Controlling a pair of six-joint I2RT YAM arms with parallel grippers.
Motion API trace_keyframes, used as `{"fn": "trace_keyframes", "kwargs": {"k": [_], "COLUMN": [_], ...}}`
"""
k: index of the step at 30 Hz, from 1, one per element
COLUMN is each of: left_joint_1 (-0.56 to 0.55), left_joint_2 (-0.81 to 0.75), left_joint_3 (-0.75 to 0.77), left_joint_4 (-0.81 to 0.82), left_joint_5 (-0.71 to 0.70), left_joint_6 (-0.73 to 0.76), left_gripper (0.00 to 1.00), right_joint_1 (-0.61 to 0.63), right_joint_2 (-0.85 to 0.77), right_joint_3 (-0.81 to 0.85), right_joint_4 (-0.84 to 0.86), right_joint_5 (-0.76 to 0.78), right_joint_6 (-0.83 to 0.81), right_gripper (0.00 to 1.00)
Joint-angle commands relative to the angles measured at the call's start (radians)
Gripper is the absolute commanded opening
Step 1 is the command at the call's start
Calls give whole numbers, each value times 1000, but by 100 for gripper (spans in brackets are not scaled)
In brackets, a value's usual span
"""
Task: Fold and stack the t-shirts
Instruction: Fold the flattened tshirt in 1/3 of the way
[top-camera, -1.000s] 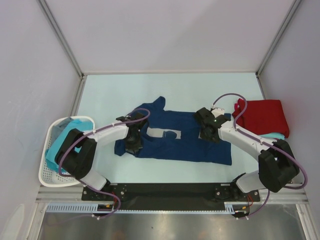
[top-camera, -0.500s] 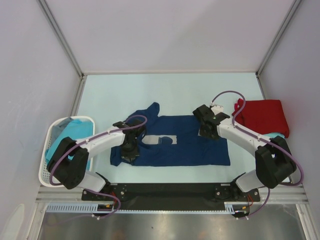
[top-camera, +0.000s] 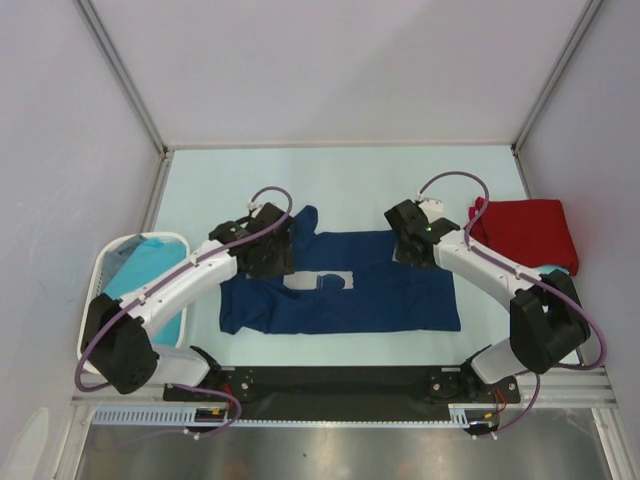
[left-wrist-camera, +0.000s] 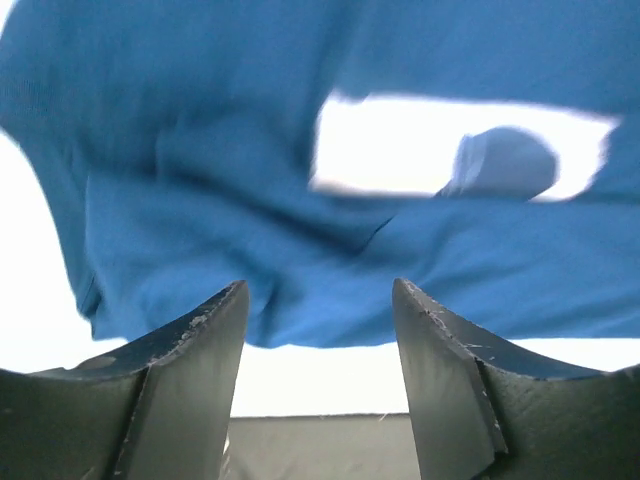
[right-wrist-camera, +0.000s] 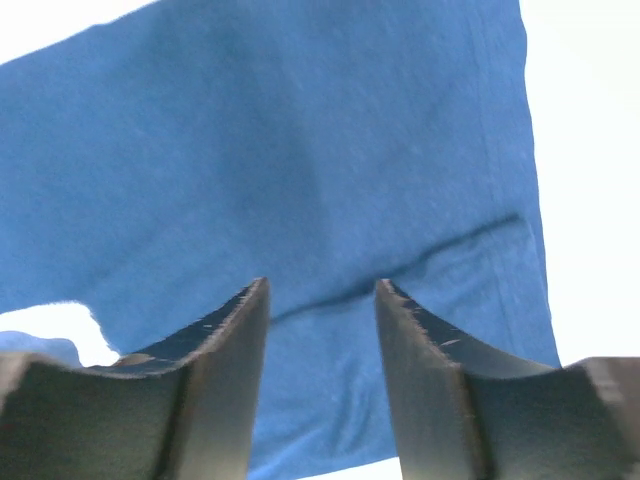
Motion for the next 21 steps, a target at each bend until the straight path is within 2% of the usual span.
{"fn": "trace_keyframes", "kwargs": {"k": [1, 4, 6, 14, 21], "left_joint_1": [50, 78, 95, 167, 192], "left_joint_2": [114, 237, 291, 423, 512], "left_joint_3": [63, 104, 132, 222, 325], "left_joint_4": [92, 144, 161, 224, 207], "left_joint_5": [-24, -18, -24, -4, -7], "left_joint_6": [47, 75, 87, 109, 138], "left_gripper": [64, 60, 60, 60, 59], "right_joint_1": [-20, -46, -58, -118, -146], "right_joint_2": [70, 133, 152, 254, 351], "right_joint_3": [61, 80, 87, 136, 199], "right_joint_4": [74, 97, 117, 177, 196], "right_joint_5": [-10, -42, -59, -63, -73], "right_joint_6": [-63, -57, -52, -48, -42], "right_gripper": [48, 37, 34, 34, 34]}}
